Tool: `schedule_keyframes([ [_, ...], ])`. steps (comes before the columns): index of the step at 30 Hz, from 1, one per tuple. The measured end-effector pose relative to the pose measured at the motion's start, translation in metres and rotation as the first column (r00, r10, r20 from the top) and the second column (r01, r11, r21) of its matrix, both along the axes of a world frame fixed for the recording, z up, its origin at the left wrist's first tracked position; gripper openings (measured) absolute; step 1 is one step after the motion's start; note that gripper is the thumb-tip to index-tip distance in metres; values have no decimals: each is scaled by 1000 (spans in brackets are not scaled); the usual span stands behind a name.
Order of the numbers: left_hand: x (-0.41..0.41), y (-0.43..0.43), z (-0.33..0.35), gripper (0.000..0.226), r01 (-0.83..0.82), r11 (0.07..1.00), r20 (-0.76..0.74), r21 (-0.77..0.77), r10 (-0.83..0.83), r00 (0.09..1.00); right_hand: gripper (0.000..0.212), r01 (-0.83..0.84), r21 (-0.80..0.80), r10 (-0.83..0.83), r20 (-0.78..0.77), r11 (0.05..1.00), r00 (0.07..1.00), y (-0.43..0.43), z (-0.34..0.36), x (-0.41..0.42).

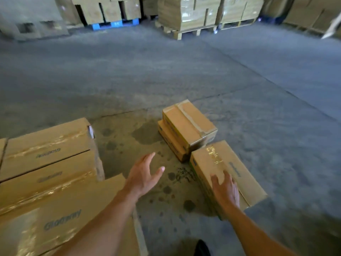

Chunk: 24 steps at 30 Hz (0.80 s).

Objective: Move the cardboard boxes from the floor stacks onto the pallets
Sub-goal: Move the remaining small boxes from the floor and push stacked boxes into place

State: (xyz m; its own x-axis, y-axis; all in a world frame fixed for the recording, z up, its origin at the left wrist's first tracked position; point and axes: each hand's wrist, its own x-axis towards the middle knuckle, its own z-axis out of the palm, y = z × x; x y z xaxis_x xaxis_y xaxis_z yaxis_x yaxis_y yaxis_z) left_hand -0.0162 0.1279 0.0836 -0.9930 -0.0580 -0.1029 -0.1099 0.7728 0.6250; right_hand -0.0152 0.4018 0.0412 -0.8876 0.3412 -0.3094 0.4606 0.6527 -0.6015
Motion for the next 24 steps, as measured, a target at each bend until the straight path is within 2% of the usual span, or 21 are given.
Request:
schedule_keyframes([
  [3, -48, 69, -10, 71, 106, 993, 32, 50, -108, 994, 64, 92, -24, -91, 35, 995, 995, 59, -9, -13],
  [6, -85, 125, -16, 84, 182, 981, 61, 71, -186, 981, 66, 206, -20, -204, 66, 978, 977, 109, -17, -21],
  [12, -147, 187, -32, 95, 376, 927, 65, 10, -376, 924, 66, 403, -84, -394, 104, 912, 913, 158, -35, -34],
  [19, -233, 239, -73, 107, 584, 810, 114, 50, -586, 803, 71, 650, -153, -633, 146, 744, 760, 172, -67, -58],
  [24, -307, 250, -128, 110, 716, 698, 165, 11, -707, 687, 72, 809, -113, -784, 201, 577, 588, 152, -96, -86],
])
